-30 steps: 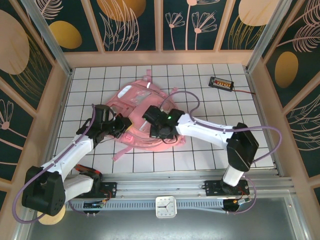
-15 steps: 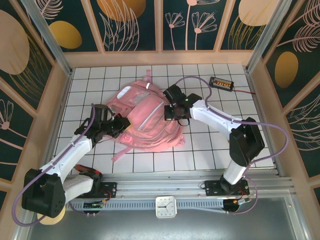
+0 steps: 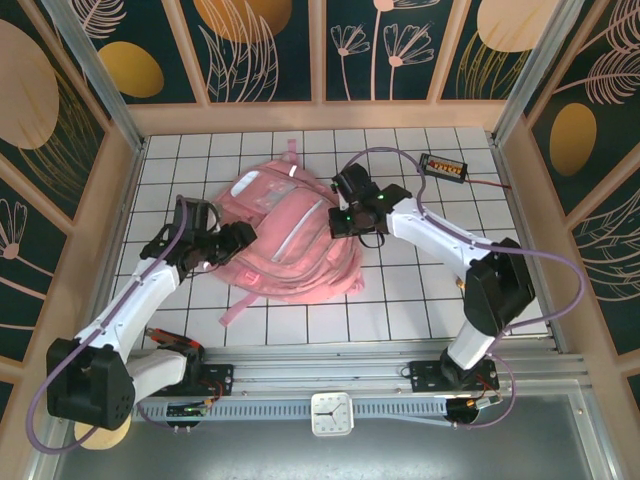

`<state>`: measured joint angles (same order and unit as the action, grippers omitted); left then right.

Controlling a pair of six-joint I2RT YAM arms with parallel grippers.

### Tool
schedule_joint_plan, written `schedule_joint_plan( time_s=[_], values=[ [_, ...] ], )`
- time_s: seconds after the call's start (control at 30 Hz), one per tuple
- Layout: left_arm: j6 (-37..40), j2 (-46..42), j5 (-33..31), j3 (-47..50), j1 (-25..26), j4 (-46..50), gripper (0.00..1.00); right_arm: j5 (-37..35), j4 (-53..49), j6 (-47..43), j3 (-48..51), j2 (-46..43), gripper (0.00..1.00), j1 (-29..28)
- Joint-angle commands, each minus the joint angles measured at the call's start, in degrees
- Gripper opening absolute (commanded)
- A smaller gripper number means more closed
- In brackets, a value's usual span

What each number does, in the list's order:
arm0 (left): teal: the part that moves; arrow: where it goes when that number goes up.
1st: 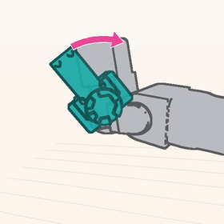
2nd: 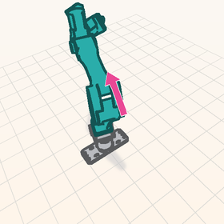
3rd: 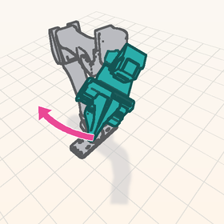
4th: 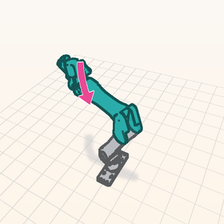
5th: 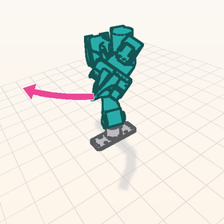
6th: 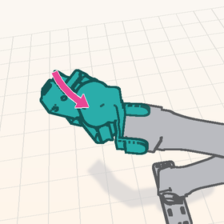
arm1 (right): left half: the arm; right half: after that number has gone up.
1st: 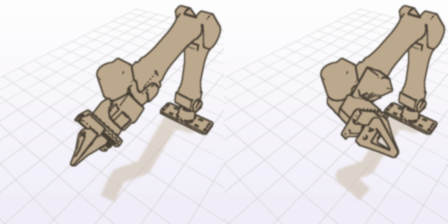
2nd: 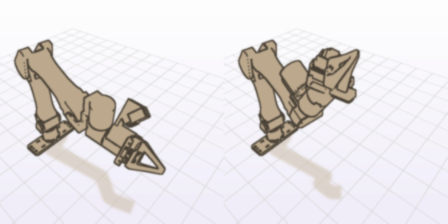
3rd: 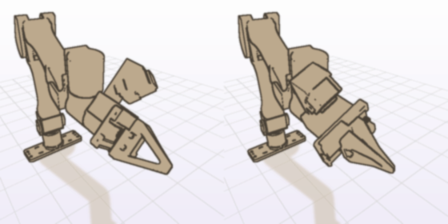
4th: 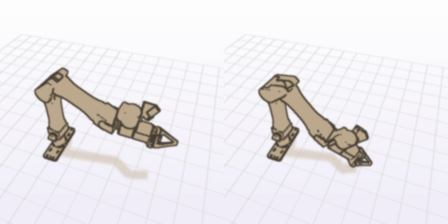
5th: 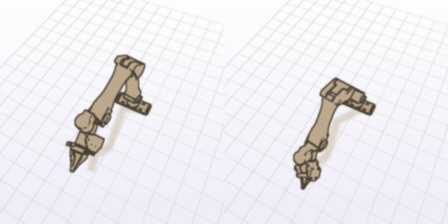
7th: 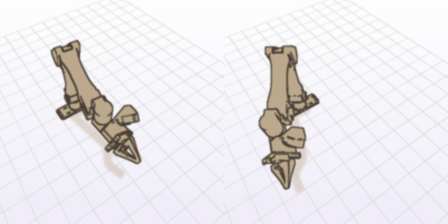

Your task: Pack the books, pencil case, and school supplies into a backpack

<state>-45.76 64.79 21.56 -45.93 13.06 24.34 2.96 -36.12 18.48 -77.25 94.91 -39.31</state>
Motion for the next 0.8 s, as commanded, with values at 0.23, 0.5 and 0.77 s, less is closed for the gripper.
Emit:
schedule_joint_plan(
  time_s=[0.23,0.5,0.77],
  values=[
    [21.37,3.66,-18.58,-18.92,21.05,15.1,0.99,5.99,-0.5,6.02,1.48,-5.0,0.0,-1.04],
    [30.89,5.26,-23.44,-15.71,28.8,12.45,0.99,10.66,0.72,12.22,1.61,-7.82,0.0,-5.6],
    [35.47,9.44,-29.62,-15.95,33.85,13.2,0.76,10.39,-0.57,14.7,1.33,-8.3,0.0,-8.61]
  ],
)
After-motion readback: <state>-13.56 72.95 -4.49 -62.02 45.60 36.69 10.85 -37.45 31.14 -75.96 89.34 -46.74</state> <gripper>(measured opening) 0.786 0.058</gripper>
